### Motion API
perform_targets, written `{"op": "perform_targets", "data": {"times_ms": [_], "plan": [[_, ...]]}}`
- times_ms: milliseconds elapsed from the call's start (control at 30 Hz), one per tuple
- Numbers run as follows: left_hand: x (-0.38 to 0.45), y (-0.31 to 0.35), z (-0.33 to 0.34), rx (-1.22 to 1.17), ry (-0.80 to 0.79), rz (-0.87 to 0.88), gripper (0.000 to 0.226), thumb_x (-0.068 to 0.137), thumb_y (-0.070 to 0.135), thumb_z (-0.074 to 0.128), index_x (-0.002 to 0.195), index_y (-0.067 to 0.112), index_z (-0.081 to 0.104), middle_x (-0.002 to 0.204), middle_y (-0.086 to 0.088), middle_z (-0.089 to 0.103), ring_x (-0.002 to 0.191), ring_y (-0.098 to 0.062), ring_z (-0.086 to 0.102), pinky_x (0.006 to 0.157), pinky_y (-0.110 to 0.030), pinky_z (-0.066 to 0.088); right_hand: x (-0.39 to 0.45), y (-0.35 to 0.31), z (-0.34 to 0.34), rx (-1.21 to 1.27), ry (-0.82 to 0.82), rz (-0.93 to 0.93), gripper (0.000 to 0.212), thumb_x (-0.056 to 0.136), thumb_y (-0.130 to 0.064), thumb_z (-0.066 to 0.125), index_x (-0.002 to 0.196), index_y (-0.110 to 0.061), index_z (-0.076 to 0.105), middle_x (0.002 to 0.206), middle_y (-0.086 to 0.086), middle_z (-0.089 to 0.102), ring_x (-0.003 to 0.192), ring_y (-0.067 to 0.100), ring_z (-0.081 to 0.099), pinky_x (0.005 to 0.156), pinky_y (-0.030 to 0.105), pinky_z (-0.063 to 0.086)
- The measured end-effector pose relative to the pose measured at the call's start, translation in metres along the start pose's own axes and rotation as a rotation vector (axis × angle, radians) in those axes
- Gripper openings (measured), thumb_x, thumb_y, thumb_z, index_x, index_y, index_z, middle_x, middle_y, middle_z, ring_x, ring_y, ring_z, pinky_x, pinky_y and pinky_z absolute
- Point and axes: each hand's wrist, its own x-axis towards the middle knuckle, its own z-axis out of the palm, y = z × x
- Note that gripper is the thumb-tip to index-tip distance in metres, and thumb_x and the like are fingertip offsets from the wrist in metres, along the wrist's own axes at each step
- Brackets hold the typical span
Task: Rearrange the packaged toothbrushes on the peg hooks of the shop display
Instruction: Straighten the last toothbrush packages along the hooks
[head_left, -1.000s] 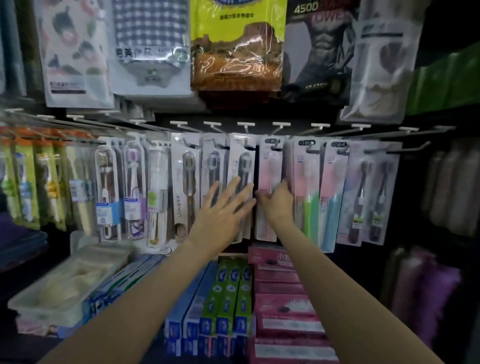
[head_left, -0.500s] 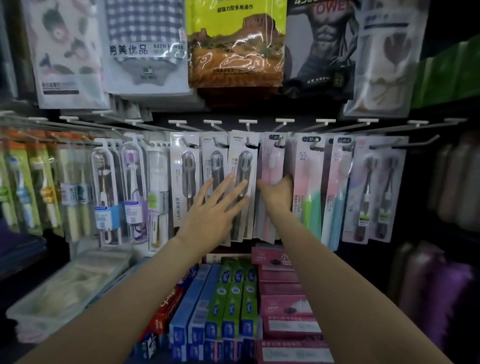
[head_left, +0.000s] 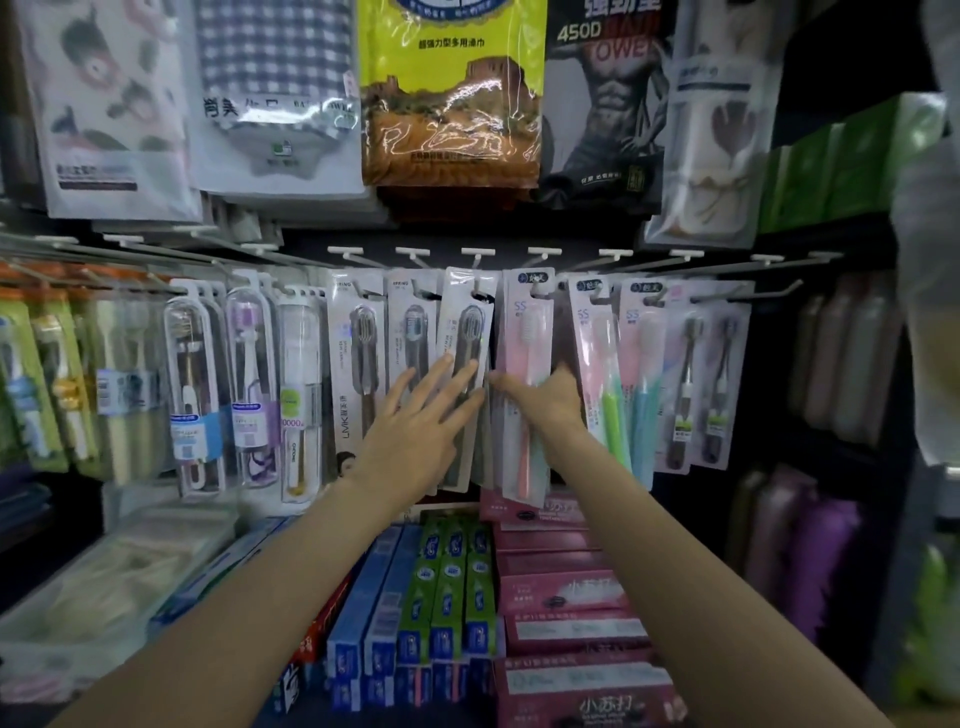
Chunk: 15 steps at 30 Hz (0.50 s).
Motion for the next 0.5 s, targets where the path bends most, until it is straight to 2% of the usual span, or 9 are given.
{"op": "perform_targets", "data": {"times_ms": [100, 167, 300, 500], "plan": [[-0.002, 0.005, -0.004, -0.028, -0.033, -0.040, 0.071, 0.065, 0.013, 0.074, 0.133, 0.014, 0.050, 0.143, -0.010, 0.042, 0.134, -0.027, 0.030, 0.106, -0.047, 0.022, -0.009, 0.010, 0.000, 0.076, -0.081, 0.072, 0.084, 0.076, -0.030, 0.075, 0.141, -0.005, 0.028, 0.138, 0.004, 0.043, 0.127, 0.025, 0.042, 0.106, 0.036, 0.036], [-0.004, 0.011, -0.007, -0.056, -0.060, -0.070, 0.073, 0.063, 0.014, 0.076, 0.131, 0.014, 0.052, 0.142, -0.010, 0.043, 0.132, -0.030, 0.039, 0.106, -0.049, 0.030, -0.017, 0.016, 0.000, 0.094, -0.110, 0.086, 0.078, 0.079, -0.029, 0.072, 0.141, -0.007, 0.029, 0.135, -0.001, 0.044, 0.127, 0.024, 0.043, 0.106, 0.036, 0.036], [-0.010, 0.020, -0.009, -0.099, -0.079, -0.074, 0.072, 0.061, 0.012, 0.076, 0.130, 0.012, 0.053, 0.139, -0.010, 0.046, 0.128, -0.030, 0.045, 0.104, -0.049, 0.034, -0.025, 0.027, -0.004, 0.052, -0.136, 0.108, 0.070, 0.092, -0.023, 0.058, 0.145, -0.003, 0.017, 0.146, 0.012, 0.034, 0.133, 0.028, 0.034, 0.105, 0.035, 0.032], [0.007, 0.016, -0.018, -0.136, -0.067, -0.109, 0.071, 0.062, 0.008, 0.077, 0.129, 0.008, 0.053, 0.138, -0.013, 0.048, 0.126, -0.032, 0.046, 0.102, -0.052, 0.032, -0.043, 0.019, -0.019, -0.176, -0.184, -0.008, 0.054, 0.092, -0.020, 0.054, 0.138, -0.004, 0.031, 0.136, 0.011, 0.046, 0.123, 0.026, 0.046, 0.101, 0.035, 0.040]]}}
